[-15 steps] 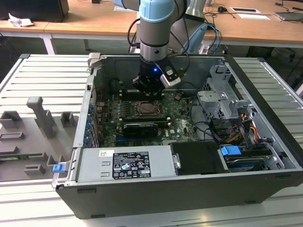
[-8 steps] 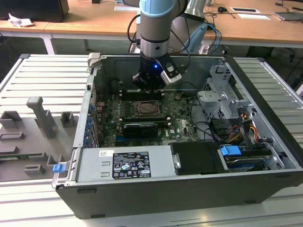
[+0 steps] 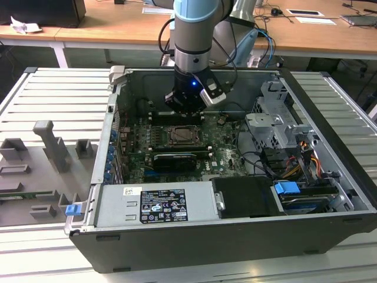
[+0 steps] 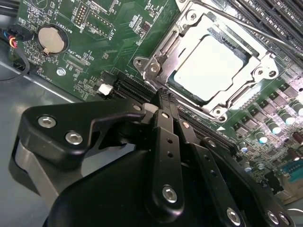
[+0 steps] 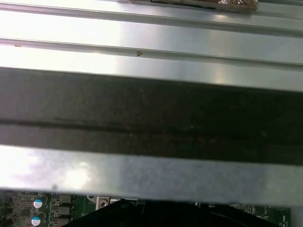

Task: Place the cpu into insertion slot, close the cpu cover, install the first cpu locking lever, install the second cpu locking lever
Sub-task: 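Install the second cpu locking lever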

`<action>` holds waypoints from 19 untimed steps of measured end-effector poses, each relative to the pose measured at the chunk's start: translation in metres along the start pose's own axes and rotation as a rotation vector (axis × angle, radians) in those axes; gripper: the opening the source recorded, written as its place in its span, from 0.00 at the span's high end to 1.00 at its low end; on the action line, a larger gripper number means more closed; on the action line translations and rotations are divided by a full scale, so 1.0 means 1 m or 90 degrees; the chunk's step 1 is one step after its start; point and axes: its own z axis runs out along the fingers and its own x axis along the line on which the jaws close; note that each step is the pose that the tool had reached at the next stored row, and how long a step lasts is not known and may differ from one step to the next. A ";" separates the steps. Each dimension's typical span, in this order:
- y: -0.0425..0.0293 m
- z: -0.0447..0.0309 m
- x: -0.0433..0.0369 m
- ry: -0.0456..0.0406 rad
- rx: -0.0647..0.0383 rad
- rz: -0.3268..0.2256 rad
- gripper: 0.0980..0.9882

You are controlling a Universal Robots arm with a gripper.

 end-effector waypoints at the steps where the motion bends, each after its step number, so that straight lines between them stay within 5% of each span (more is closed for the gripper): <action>1: -0.0002 0.0000 0.0000 0.0000 0.000 0.000 0.99; 19: -0.0059 -0.0025 0.0003 0.0000 0.000 0.000 0.99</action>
